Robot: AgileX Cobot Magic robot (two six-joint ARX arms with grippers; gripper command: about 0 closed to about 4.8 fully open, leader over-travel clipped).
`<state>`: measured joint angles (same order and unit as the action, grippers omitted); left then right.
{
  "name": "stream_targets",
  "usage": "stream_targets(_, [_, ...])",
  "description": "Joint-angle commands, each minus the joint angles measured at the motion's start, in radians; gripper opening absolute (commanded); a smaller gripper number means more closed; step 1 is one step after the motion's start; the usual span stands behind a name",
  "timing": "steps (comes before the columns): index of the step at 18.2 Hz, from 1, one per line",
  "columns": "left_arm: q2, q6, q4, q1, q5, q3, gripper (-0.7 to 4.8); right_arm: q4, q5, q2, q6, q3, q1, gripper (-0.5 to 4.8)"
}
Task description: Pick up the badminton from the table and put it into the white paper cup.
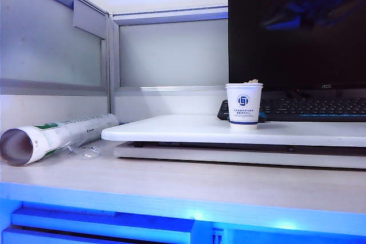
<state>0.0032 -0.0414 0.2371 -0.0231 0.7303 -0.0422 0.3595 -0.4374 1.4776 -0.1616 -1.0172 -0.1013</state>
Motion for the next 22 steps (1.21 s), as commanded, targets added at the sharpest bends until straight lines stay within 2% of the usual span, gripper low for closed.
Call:
stream_targets(1, [0.000,0.004,0.024,0.000,0.010,0.001,-0.04,-0.013,0.047,-0.078,0.038,-0.007,0.067,-0.09])
stream_targets(5, [0.000,0.004,0.024,0.000,-0.006,0.001,-0.03,-0.183,0.045,-0.177,0.041,-0.001,0.201,-0.09])
stream_targets(7, [0.000,0.003,0.023,0.000,-0.041,0.001,-0.03,-0.223,0.035,-0.235,0.080,0.041,0.251,-0.09])
stream_targets(11, [0.000,-0.019,0.014,0.000,-0.146,0.002,-0.03,-0.224,0.043,-0.472,0.092,0.288,0.334,-0.09])
stream_targets(13, [0.000,-0.025,0.008,0.000,-0.151,0.002,-0.03,-0.224,0.047,-0.575,0.091,0.385,0.345,-0.09])
stream_targets(14, [0.000,-0.016,0.008,0.000,-0.182,0.002,-0.04,-0.229,0.047,-0.652,0.091,0.442,0.346,-0.09])
stream_targets(16, [0.000,-0.003,0.007,0.000,-0.306,0.002,-0.05,-0.234,0.045,-0.756,0.090,0.515,0.343,-0.09])
stream_targets(19, [0.000,0.056,0.006,0.000,-0.467,0.002,-0.05,-0.313,0.043,-0.892,0.083,0.585,0.343,-0.09])
stream_targets(22, [0.000,0.071,0.009,0.000,-0.550,0.002,-0.05,-0.418,0.043,-1.021,0.084,0.644,0.343,-0.09])
